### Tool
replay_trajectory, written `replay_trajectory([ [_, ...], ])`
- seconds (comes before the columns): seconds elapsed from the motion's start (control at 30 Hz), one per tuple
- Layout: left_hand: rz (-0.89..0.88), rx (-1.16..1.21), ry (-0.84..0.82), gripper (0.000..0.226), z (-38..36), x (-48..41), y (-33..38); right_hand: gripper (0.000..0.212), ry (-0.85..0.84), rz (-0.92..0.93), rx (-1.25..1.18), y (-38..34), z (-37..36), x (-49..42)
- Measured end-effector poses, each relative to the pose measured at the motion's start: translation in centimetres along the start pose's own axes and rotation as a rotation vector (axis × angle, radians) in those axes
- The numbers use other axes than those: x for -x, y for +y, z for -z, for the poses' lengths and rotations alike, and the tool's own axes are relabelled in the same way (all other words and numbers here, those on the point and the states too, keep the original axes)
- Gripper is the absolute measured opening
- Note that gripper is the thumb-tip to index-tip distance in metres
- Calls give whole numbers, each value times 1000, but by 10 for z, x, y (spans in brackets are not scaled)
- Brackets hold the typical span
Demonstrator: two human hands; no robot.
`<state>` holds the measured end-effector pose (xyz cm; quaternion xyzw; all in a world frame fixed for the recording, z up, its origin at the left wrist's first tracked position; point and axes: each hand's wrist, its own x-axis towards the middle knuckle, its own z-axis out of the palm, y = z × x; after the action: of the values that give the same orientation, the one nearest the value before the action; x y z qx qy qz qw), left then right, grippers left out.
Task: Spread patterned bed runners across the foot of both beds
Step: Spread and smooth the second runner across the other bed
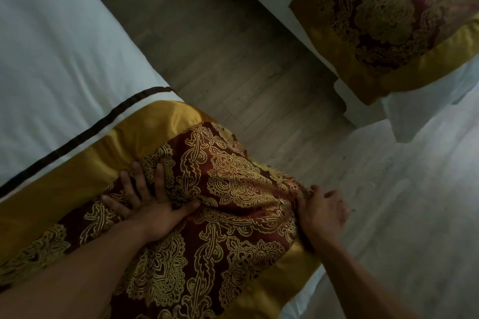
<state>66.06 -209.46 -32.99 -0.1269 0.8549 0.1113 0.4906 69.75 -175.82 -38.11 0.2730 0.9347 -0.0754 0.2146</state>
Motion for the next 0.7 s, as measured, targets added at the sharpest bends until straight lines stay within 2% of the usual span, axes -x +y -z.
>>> replay_trajectory([
  [0.07, -2, 0, -7, 128, 1, 0, 0, 49, -65, -6, -80, -20, 5, -3],
  [0.1, -3, 1, -11, 128, 1, 0, 0, 54, -97, 51, -169, -36, 9, -4],
  [0.2, -8, 1, -10, 127, 1, -2, -1, 64, -226, 348, -412, -106, 21, 0],
  [0.3, -2, 0, -10, 127, 1, -3, -1, 64, -296, 692, -469, -177, 25, 7],
  [0.37, -3, -5, -9, 126, 0, -5, -2, 63, -356, 796, -484, -200, 21, 4],
  [0.43, -10, 0, -11, 126, 0, -7, -3, 60, -489, 755, -543, -200, 5, -10],
  [0.5, -19, 1, -11, 125, -1, -9, -5, 66, -672, 553, -582, -186, -15, -31],
  [0.57, -24, 0, -17, 126, -1, -12, -6, 93, -876, 297, -558, -169, -30, -50],
  [0.6, -27, -1, -19, 126, -1, -14, -7, 106, -923, 220, -509, -164, -32, -57],
  [0.67, -26, 1, -19, 126, -2, -18, -10, 114, -848, 180, -341, -163, -25, -60],
  [0.7, -26, 3, -16, 126, -3, -20, -11, 107, -716, 221, -264, -167, -18, -56],
])
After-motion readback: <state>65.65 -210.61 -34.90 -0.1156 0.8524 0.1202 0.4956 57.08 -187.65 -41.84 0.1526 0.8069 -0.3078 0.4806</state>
